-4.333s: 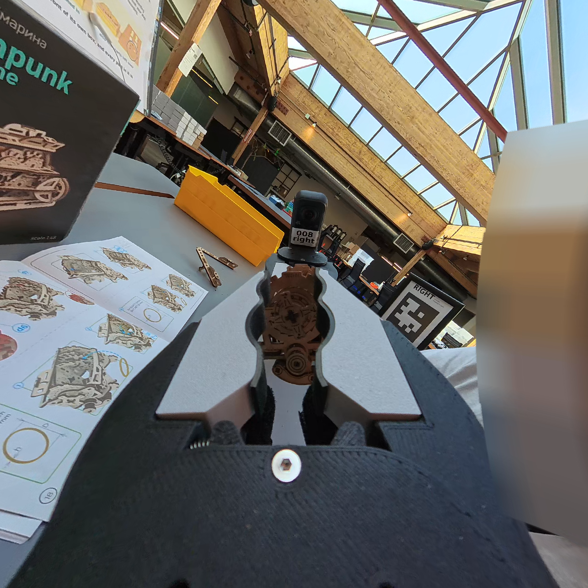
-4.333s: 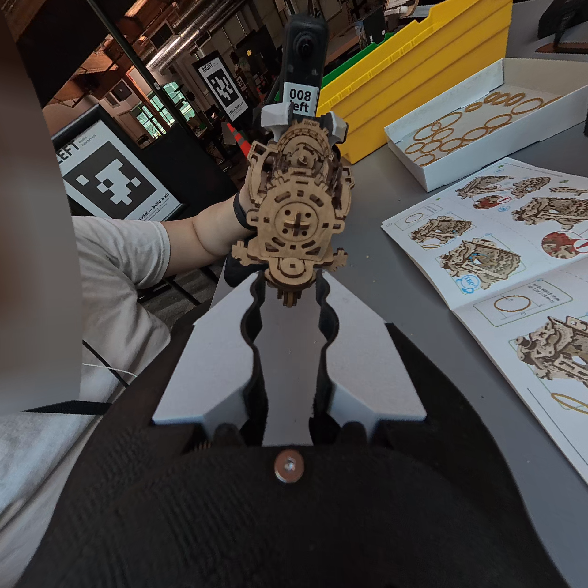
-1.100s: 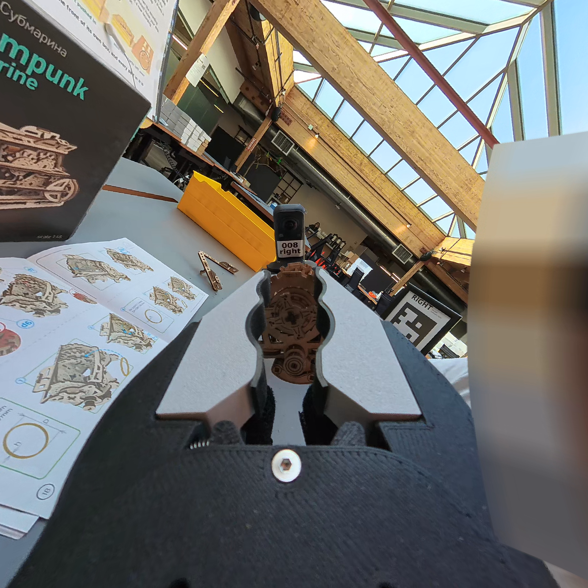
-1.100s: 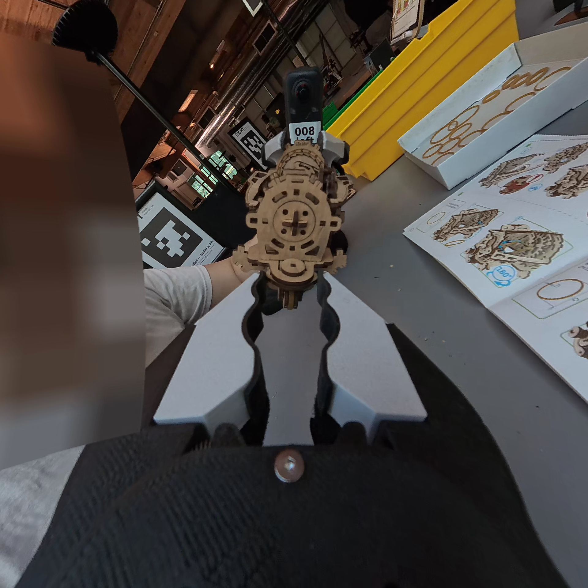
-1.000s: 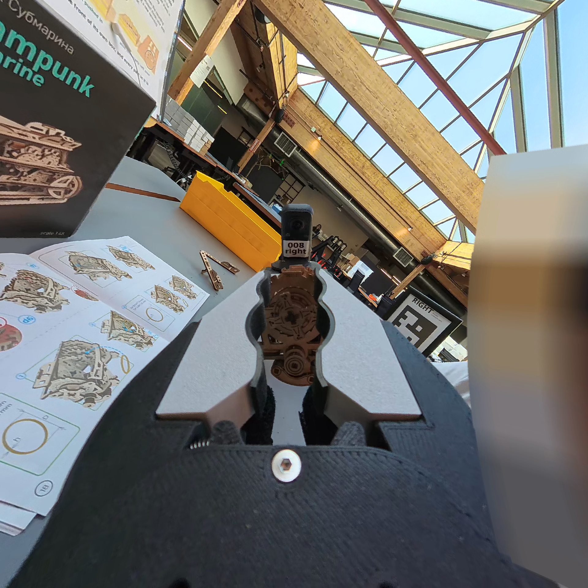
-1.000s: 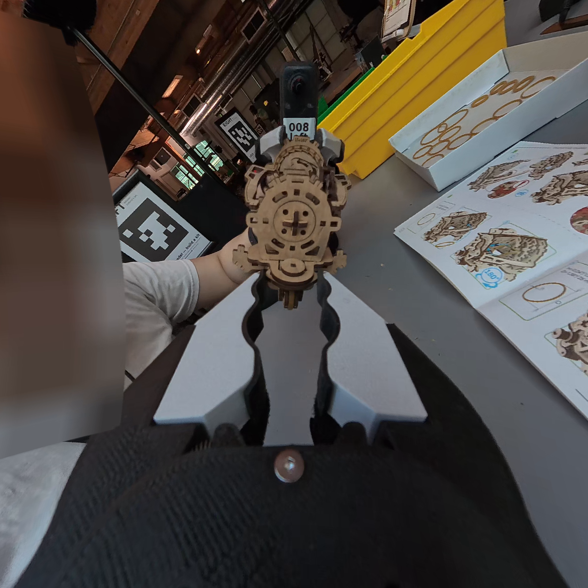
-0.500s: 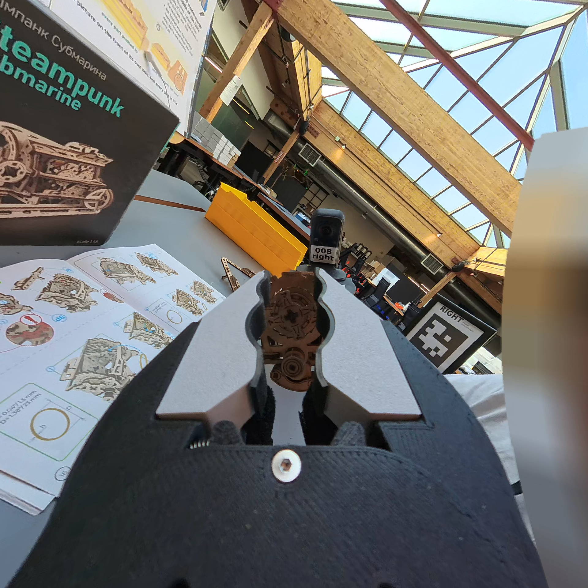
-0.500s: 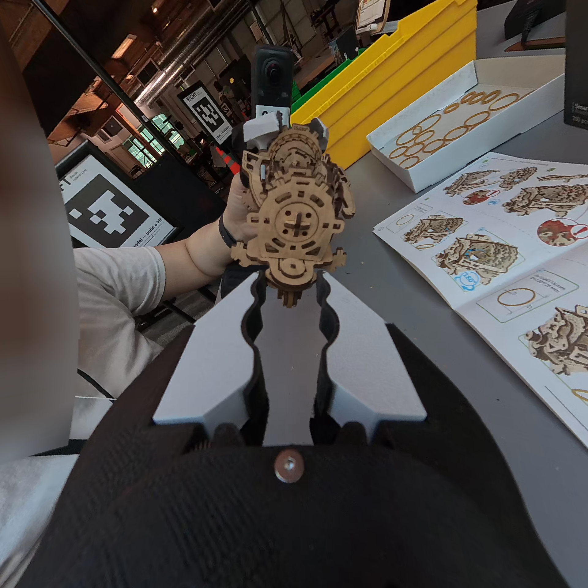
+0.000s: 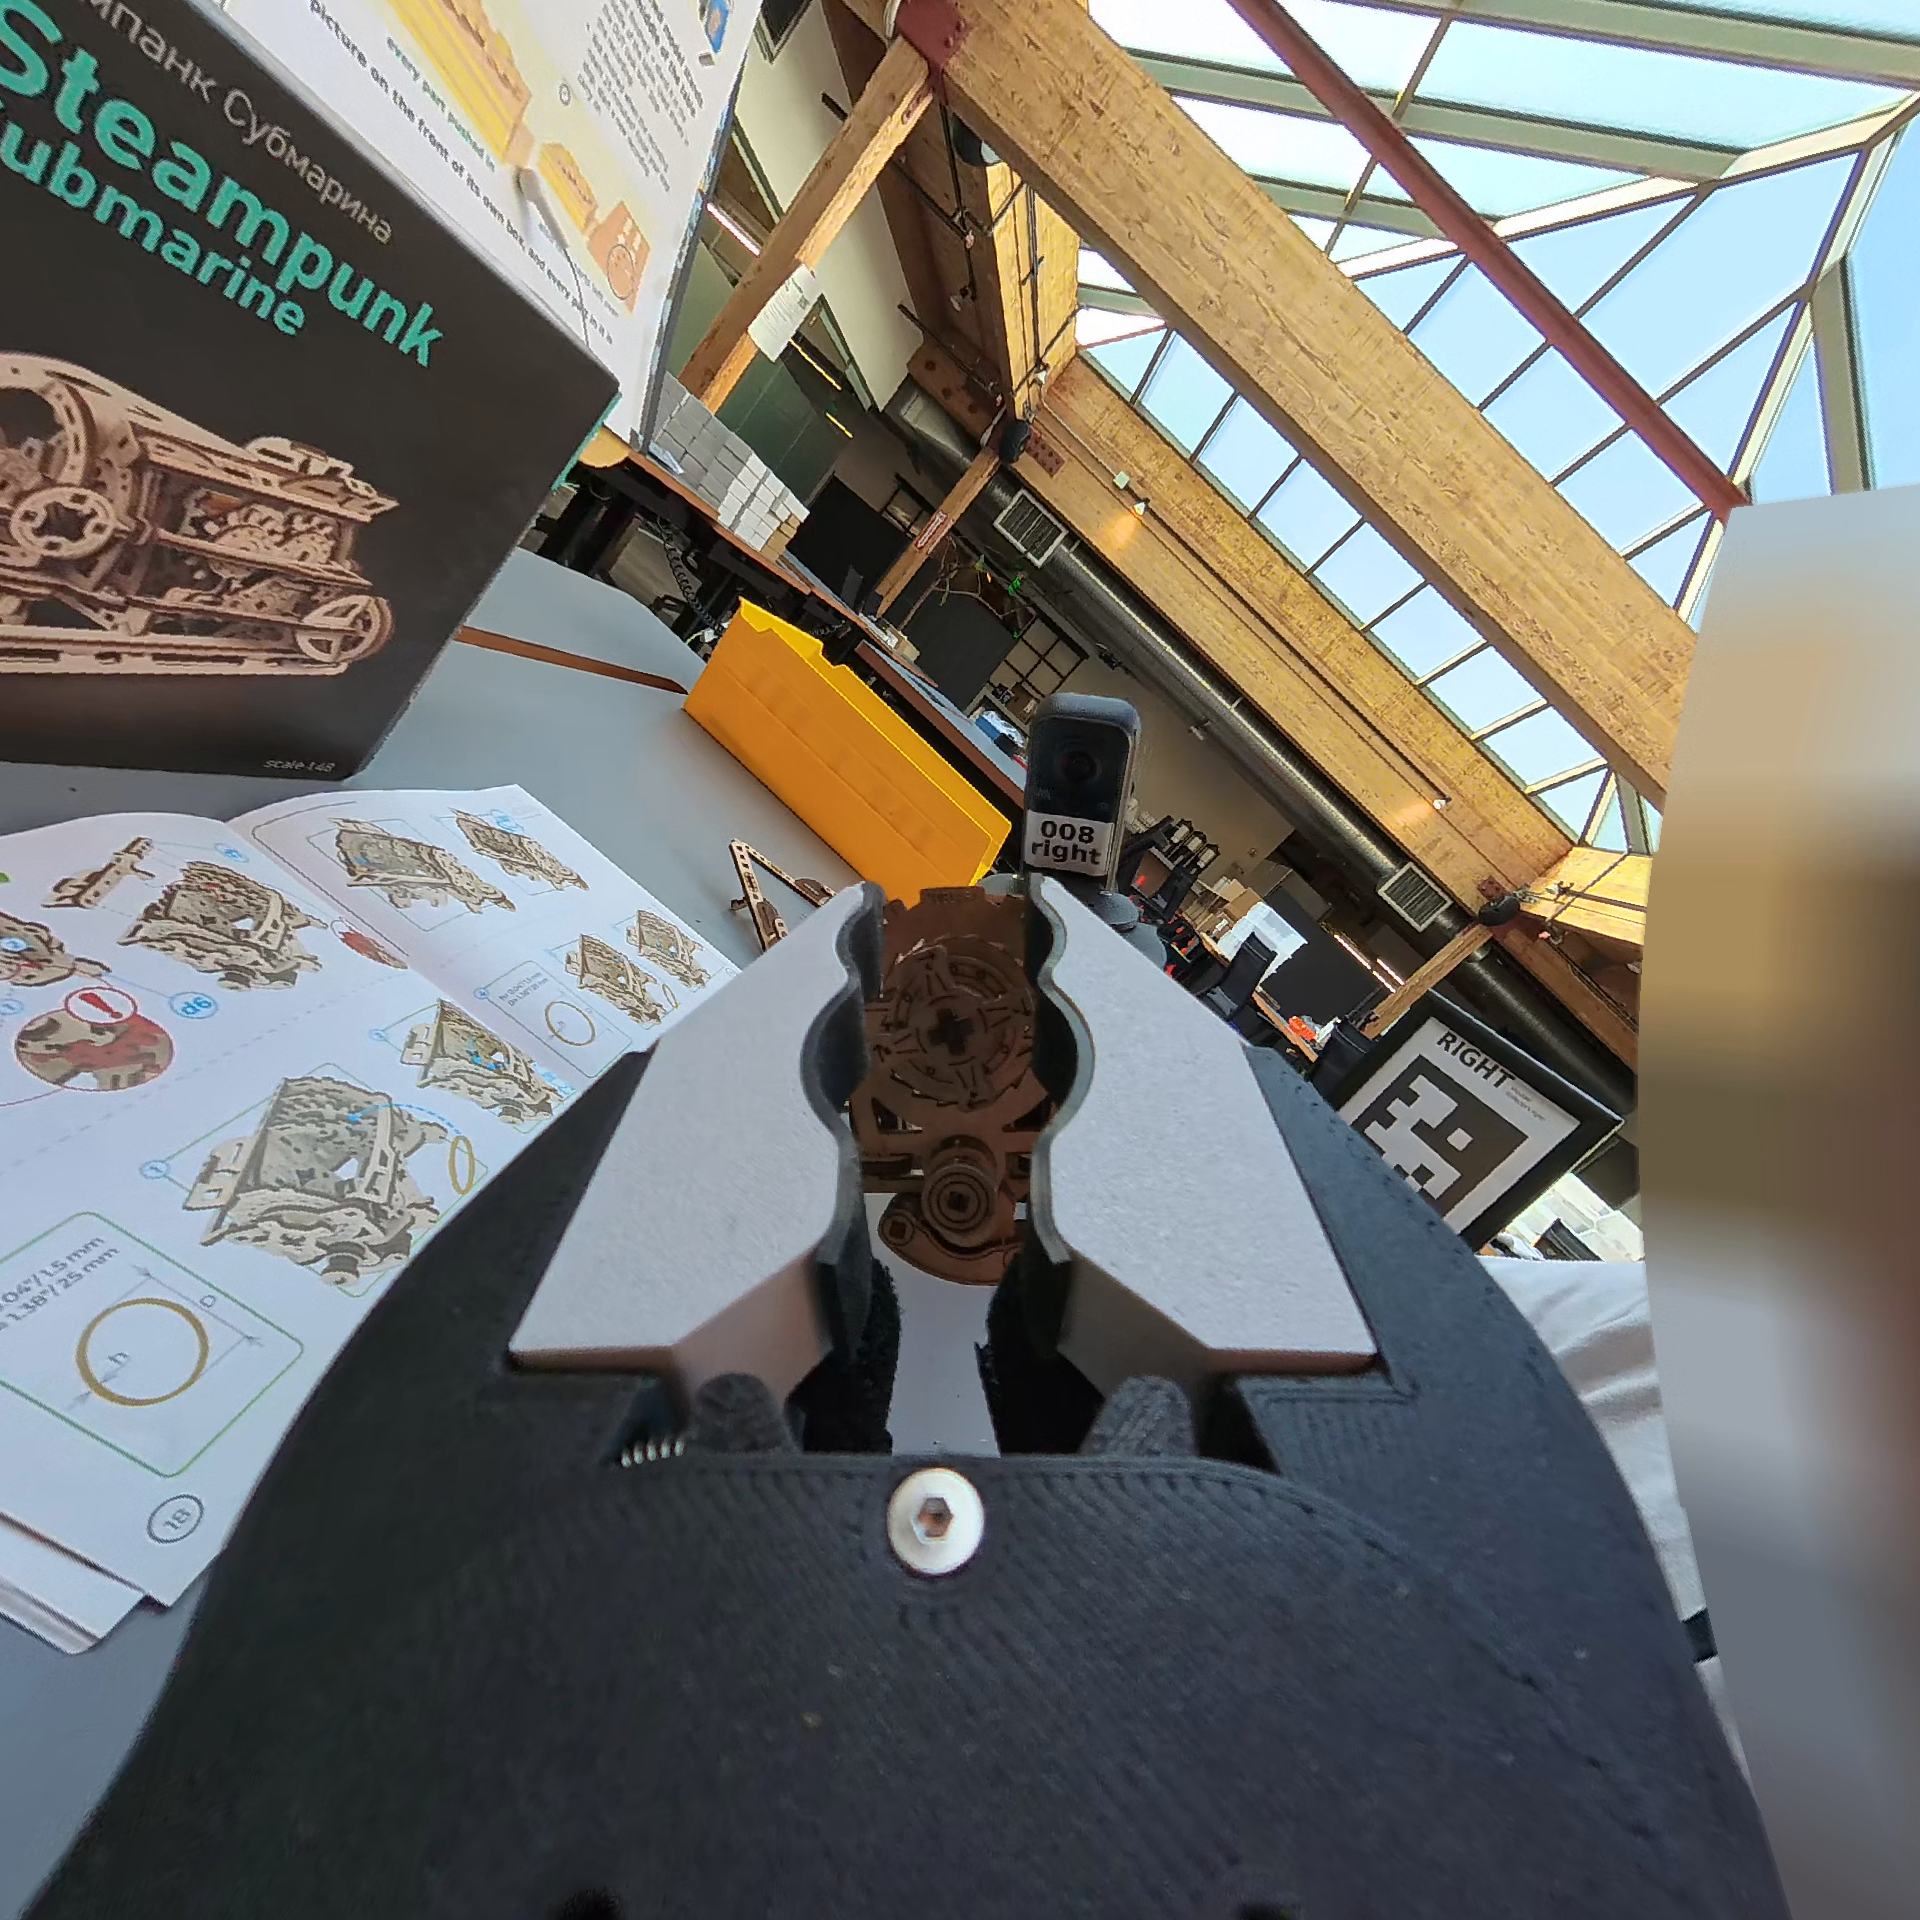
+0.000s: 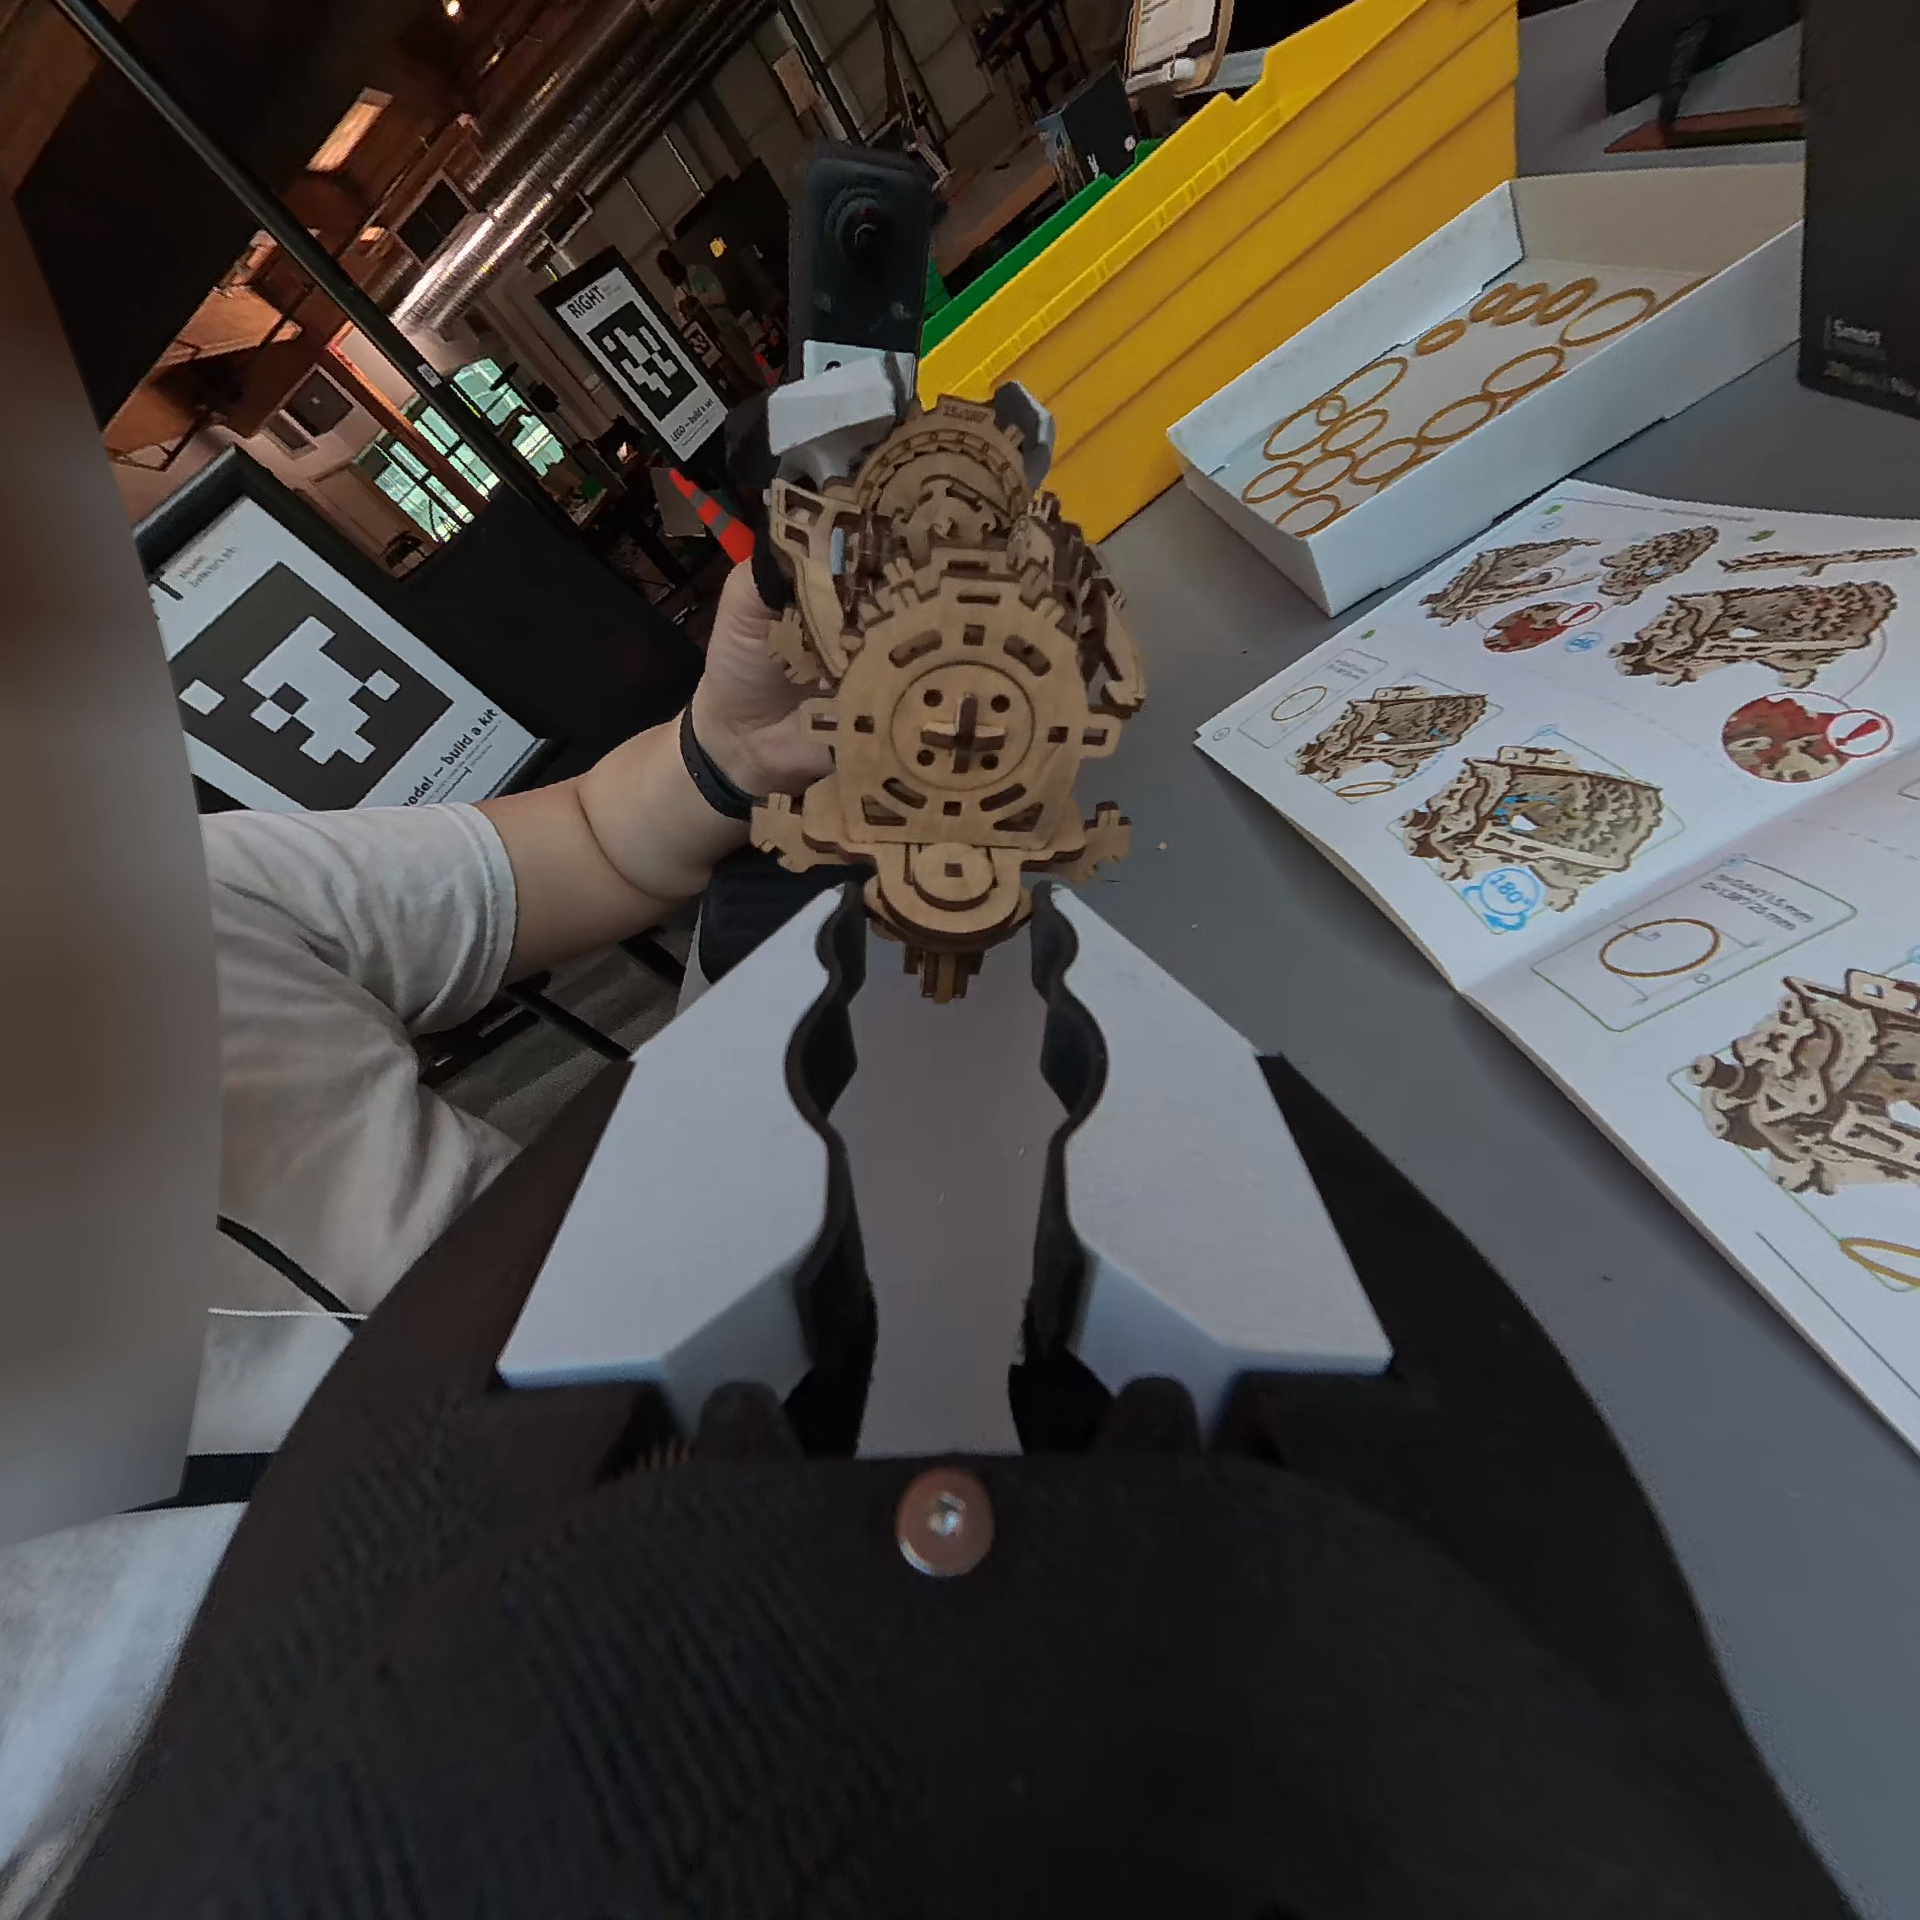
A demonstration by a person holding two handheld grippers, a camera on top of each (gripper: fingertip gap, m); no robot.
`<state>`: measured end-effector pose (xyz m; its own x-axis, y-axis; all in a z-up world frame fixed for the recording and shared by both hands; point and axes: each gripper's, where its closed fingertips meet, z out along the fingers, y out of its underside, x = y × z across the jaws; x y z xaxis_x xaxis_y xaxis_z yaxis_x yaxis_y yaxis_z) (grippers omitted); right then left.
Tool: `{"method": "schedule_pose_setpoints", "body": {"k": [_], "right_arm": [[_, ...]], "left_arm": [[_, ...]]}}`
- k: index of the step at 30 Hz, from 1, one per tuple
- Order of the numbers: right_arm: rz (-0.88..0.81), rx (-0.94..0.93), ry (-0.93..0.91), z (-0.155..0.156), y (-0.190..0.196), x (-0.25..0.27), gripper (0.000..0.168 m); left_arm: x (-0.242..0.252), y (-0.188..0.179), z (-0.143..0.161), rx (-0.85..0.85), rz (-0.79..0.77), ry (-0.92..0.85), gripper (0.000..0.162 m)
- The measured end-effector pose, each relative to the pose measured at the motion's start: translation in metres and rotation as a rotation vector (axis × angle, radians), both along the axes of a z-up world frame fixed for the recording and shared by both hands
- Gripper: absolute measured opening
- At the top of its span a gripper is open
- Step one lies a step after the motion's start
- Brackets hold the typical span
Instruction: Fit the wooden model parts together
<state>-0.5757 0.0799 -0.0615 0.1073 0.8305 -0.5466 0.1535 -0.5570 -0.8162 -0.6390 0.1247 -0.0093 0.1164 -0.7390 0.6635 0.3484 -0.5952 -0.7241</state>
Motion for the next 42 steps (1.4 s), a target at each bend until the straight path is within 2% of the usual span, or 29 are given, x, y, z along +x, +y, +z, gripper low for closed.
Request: {"method": "schedule_pose_setpoints", "body": {"k": [3,7,13,36,42], "right_arm": [[0.003,-0.027,0.007,-0.002,0.001,0.0,0.031],[0.0,0.048,-0.027,-0.003,0.0,-0.001,0.031],[0.006,0.05,-0.018,-0.001,-0.001,-0.001,0.031],[0.032,-0.046,-0.007,-0.01,-0.002,-0.002,0.031],[0.061,-0.02,-0.035,-0.022,-0.005,-0.007,0.031]], "left_arm": [[0.001,-0.001,0.0,0.003,-0.004,0.002,0.024],[0.001,-0.002,0.002,0.031,-0.005,0.004,0.024],[0.001,-0.002,0.003,0.088,0.027,0.039,0.024],[-0.006,0.008,-0.003,-0.042,-0.005,-0.064,0.024],[-0.003,0.003,-0.004,0.034,-0.078,-0.01,0.024]]}}
